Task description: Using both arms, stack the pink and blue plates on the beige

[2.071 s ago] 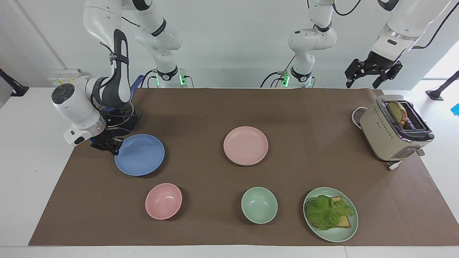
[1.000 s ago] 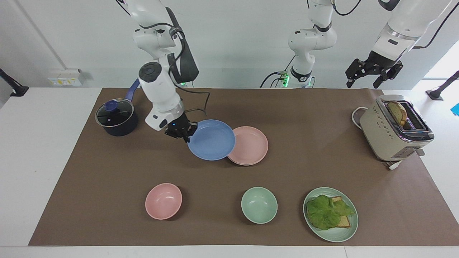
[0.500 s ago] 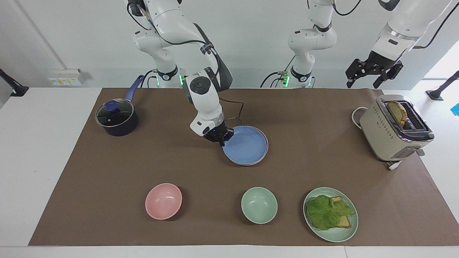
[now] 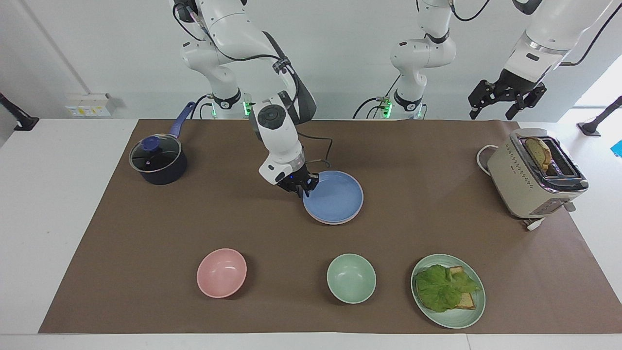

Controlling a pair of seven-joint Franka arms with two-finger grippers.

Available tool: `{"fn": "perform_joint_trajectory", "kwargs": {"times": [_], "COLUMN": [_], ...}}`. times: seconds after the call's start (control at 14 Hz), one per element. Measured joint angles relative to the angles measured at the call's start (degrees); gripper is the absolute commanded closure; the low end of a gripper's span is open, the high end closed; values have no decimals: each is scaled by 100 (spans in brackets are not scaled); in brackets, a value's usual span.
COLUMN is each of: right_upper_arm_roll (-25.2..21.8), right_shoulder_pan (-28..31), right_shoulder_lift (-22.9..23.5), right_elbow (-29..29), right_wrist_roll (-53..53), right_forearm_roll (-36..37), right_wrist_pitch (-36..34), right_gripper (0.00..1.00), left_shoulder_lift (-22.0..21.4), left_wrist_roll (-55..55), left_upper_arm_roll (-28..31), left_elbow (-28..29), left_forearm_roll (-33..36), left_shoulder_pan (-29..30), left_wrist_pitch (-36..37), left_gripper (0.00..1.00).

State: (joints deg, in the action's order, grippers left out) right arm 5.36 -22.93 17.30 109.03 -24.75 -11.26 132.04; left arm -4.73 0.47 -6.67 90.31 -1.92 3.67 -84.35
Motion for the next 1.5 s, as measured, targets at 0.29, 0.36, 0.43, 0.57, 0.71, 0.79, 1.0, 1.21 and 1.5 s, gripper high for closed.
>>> {"fn": "perform_joint_trajectory", "kwargs": {"times": [0.29,0.36,0.43,0.57,0.71,0.79,1.0,1.21,1.5], "right_upper_arm_roll": [-85,-92,-97,-107,-108,-110,-114,-110,-71], "right_shoulder_pan": [727,1019,1307,1745,2016,2131,2405,2457,2451], "right_shoulder_lift": [-621,-798,-970,-1268,-1487,-1571,-1678,-1672,-1643], "right_elbow": [-188,-200,-216,-323,-619,-822,-1626,-2180,-2347], "right_wrist_roll": [-6,44,86,153,154,175,274,351,513], "right_forearm_roll": [17,49,135,506,841,887,914,1209,1310], "right_wrist_pitch": [-655,-885,-1140,-1683,-2297,-2621,-3678,-4290,-4553], "right_gripper": [0,0,0,0,0,0,0,0,0], "left_shoulder_lift": [0,0,0,0,0,0,0,0,0], "left_wrist_roll": [0,0,0,0,0,0,0,0,0], "left_upper_arm_roll": [0,0,0,0,0,0,0,0,0], "left_elbow": [0,0,0,0,0,0,0,0,0], "left_forearm_roll": [0,0,0,0,0,0,0,0,0], "left_shoulder_pan": [1,1,1,1,1,1,1,2,2], "left_wrist_pitch": [0,0,0,0,0,0,0,0,0], "left_gripper": [0,0,0,0,0,0,0,0,0]}}
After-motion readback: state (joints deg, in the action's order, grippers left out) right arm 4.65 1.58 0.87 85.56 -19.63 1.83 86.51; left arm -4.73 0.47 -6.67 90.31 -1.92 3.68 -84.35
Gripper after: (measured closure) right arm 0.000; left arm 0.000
